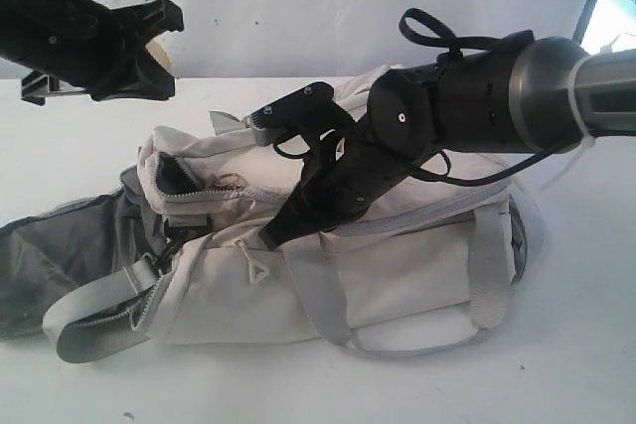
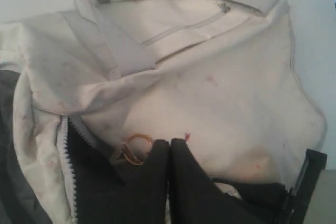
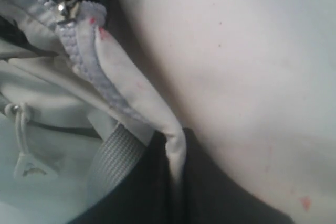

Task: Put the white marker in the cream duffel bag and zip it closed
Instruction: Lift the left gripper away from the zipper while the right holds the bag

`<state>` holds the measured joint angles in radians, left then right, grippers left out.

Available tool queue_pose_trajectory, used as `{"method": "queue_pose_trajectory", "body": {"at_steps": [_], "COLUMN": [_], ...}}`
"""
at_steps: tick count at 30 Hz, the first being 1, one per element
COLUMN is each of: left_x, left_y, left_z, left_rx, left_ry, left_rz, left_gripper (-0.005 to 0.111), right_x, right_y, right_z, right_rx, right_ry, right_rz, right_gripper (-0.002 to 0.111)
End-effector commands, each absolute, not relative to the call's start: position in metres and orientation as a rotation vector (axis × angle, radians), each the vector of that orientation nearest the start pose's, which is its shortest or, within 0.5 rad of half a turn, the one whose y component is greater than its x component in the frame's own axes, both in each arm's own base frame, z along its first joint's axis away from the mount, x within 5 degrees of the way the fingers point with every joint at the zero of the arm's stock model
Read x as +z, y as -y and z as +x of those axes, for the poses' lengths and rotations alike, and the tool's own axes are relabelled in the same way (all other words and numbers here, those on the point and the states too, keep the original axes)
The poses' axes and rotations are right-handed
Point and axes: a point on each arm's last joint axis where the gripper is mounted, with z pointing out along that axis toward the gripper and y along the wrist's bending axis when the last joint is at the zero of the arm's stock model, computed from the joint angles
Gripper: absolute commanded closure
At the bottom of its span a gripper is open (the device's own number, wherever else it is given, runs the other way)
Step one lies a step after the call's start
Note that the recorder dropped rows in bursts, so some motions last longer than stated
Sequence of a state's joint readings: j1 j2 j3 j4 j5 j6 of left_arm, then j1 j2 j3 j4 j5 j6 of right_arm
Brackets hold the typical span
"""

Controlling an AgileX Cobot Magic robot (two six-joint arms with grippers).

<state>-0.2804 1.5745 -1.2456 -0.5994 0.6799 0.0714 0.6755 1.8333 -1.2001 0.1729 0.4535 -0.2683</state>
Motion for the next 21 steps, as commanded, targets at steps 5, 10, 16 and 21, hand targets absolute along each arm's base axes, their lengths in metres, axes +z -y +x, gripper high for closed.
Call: {"method": "queue_pose_trajectory", "body": {"at_steps": [5,10,16,21], "left_x": [0.273,0.260,0.257,0.265], "left_y": [0.141,0.143,0.139,0.130], "left_z": [0.331,0.336,0.347,0.359], "left_rx": [-0.862,-0.844,-0.776,-0.650], "left_ry": [-2.575,-2.595,-2.526,-2.446], "left_rz": [0.109,0.170,0.102,0.119], "left_gripper": [0.107,0.094,0.063,0.047], "right_x": [0.210,0.213,0.210,0.209], "right_y": [-0.241,-0.240,-0.237,-0.236], "right_z": [0.296,0.296,0.291,0.290], "right_rx": [0.301,0.278,0.256,0.254], "right_ry": [-2.357,-2.338,-2.392,-2.406], "right_rz": [-1.015,-1.036,-1.081,-1.088], "right_gripper": [0.108,0.108,0.108,0.108]}}
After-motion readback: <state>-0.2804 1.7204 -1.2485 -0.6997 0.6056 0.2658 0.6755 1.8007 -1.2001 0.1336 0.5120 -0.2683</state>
